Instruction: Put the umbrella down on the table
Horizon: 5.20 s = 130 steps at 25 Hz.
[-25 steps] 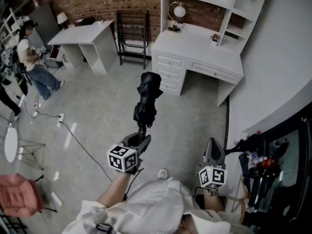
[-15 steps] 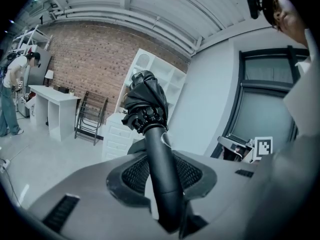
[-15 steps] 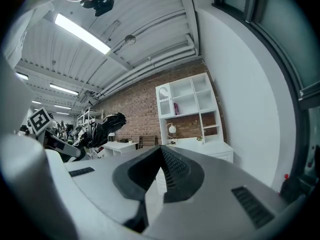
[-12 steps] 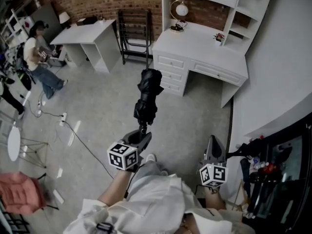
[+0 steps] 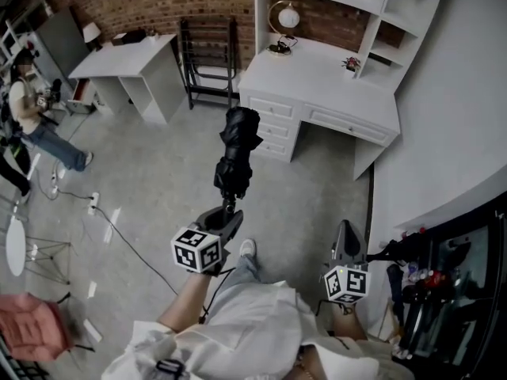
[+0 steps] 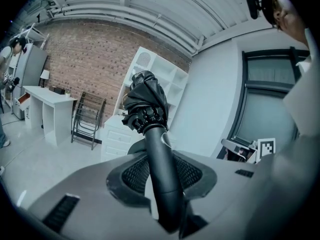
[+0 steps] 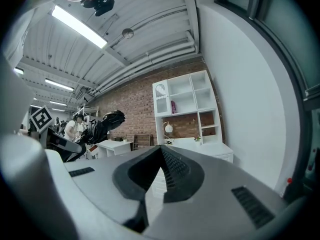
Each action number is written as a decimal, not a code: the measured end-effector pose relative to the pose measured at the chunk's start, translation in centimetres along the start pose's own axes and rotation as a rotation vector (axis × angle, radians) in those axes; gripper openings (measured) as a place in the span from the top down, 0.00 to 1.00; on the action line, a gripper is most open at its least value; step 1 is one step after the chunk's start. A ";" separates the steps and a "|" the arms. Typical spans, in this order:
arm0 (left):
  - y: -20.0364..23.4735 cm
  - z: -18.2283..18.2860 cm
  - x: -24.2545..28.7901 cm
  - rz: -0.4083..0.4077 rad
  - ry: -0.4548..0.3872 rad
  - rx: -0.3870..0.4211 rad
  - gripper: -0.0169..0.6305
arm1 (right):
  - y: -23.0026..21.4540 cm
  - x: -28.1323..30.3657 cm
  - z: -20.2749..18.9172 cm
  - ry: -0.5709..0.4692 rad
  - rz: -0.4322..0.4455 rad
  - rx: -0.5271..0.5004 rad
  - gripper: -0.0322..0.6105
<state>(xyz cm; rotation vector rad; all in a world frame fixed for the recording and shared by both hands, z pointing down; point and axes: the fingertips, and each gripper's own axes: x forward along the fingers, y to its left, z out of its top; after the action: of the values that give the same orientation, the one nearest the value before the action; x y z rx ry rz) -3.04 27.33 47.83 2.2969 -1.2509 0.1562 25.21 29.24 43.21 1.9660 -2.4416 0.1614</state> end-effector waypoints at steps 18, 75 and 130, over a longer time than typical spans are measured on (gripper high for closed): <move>13.9 8.5 10.8 -0.035 0.011 -0.011 0.75 | 3.9 19.0 1.0 -0.002 -0.010 -0.031 0.92; 28.3 27.6 47.8 0.076 0.032 -0.049 0.75 | -11.6 63.8 3.8 0.018 0.123 0.003 0.92; 49.2 20.8 78.4 0.051 0.485 -0.222 0.75 | -7.9 102.4 -16.8 0.456 0.106 0.000 0.92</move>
<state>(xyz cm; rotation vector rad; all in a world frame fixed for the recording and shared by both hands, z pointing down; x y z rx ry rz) -1.42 -63.52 75.08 1.8866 -1.0148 0.5303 9.83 -70.78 67.31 1.5782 -2.2370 0.5425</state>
